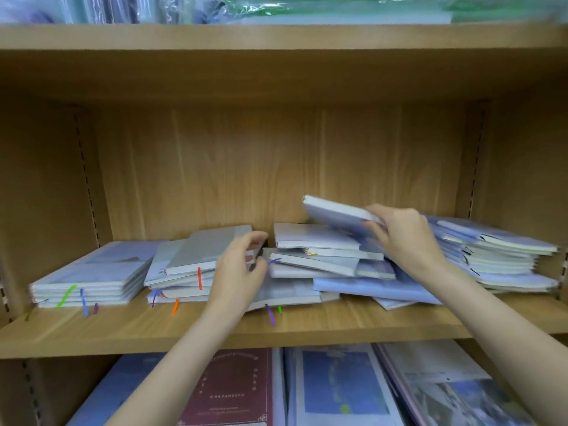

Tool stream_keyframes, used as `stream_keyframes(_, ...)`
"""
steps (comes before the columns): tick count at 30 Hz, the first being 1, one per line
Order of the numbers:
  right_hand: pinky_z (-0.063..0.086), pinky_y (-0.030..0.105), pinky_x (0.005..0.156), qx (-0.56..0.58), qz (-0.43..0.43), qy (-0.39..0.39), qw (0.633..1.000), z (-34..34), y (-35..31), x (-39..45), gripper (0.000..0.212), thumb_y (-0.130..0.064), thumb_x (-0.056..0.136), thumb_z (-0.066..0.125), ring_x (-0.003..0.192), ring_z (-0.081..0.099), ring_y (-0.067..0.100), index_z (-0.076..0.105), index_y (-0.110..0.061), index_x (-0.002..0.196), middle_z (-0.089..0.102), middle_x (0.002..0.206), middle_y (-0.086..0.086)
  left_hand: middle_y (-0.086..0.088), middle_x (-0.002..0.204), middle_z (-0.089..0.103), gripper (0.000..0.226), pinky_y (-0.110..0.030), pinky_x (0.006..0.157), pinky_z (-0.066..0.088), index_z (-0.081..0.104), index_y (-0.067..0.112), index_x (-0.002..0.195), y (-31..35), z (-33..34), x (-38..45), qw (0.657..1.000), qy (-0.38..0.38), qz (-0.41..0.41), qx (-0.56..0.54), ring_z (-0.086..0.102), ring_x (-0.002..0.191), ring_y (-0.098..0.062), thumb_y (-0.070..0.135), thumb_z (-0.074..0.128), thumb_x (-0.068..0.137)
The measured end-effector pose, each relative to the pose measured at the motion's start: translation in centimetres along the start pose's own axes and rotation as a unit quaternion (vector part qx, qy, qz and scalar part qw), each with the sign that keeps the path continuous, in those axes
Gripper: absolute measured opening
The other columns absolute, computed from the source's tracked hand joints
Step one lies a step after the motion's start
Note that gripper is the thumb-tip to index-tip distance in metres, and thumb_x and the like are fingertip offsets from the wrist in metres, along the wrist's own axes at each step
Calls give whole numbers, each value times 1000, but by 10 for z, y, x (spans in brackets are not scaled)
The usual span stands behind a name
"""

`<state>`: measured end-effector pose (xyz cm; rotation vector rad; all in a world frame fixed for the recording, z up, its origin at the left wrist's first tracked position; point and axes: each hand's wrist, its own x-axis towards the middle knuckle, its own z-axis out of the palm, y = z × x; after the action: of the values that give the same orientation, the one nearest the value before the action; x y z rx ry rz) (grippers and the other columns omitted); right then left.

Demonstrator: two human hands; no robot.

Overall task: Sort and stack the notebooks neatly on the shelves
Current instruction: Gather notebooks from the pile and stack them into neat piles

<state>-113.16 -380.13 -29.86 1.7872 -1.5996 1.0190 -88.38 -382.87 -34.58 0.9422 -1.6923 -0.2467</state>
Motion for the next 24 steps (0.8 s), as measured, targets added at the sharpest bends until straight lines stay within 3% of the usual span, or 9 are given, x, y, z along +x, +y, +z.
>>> stream_keyframes(4, 48, 41, 66, 54, -28, 66, 996, -3, -34, 12, 17, -18, 92, 56, 77, 61, 36, 64, -11, 105, 66, 80, 12, 4, 122, 52, 51, -26, 92, 43, 44, 16, 132, -10, -23, 7, 997, 18, -37, -60, 53, 112, -14, -5, 49, 85)
stream_keyframes(8, 50, 43, 77, 78, -123, -54, 988, 15, -63, 14, 21, -18, 89, 61, 91, 64, 31, 67, -13, 108, 69, 98, 9, 8, 129, 39, 69, -21, 96, 34, 30, 30, 142, -9, -26, 16, 998, -52, 23, 12, 42, 117, -7, 8, 62, 85)
stream_keyframes(11, 44, 35, 92, 103, -137, -139, 975, 22, -62, 13, 32, -22, 87, 65, 108, 60, 25, 63, -12, 118, 66, 115, 7, -1, 127, 55, 44, -24, 92, 32, 51, 22, 131, -8, -19, 23, 976, -97, 66, 182, 47, 118, -22, 14, 58, 88)
stream_keyframes(14, 34, 25, 98, 118, 40, -210, 970, 15, -24, 12, 55, -28, 86, 66, 125, 48, 22, 47, -9, 134, 53, 134, 7, 5, 125, 61, 35, -26, 87, 32, 54, 24, 129, -5, -17, 25, 965, -76, 72, 241, 51, 118, -22, 20, 51, 94)
stream_keyframes(15, 37, 28, 95, 129, 137, -238, 953, 12, -8, 10, 57, -33, 86, 65, 123, 48, 23, 46, -8, 134, 52, 132, 8, 5, 125, 61, 35, -27, 84, 33, 52, 27, 130, -4, -16, 26, 961, -72, 74, 256, 51, 117, -21, 23, 49, 95)
stream_keyframes(17, 41, 28, 75, 188, 286, -272, 899, 11, 14, 5, 51, -42, 87, 61, 101, 53, 22, 51, -3, 116, 56, 112, 9, 3, 120, 64, 35, -31, 82, 37, 50, 32, 131, -5, -14, 27, 951, -68, 73, 292, 55, 112, -24, 29, 46, 96)
stream_keyframes(19, 41, 26, 64, 224, 329, -274, 876, 16, 18, 6, 38, -42, 89, 57, 79, 51, 18, 49, -6, 98, 53, 91, 7, 0, 113, 66, 35, -33, 77, 41, 48, 35, 131, -5, -11, 26, 946, -64, 59, 311, 58, 105, -28, 32, 45, 96)
stream_keyframes(22, 48, 35, 86, 259, 345, -292, 853, 26, 16, 13, 49, -38, 88, 60, 100, 55, 24, 43, -5, 120, 53, 112, 11, -2, 108, 67, 34, -33, 76, 41, 50, 35, 130, -7, -5, 27, 949, -62, 55, 303, 59, 102, -29, 32, 46, 96)
stream_keyframes(24, 49, 38, 90, 325, 392, -250, 823, 31, 9, 15, 57, -26, 87, 65, 106, 55, 28, 37, -1, 129, 52, 121, 15, -2, 108, 68, 34, -33, 77, 41, 51, 34, 129, -8, -3, 28, 951, -64, 51, 298, 59, 102, -29, 31, 48, 95)
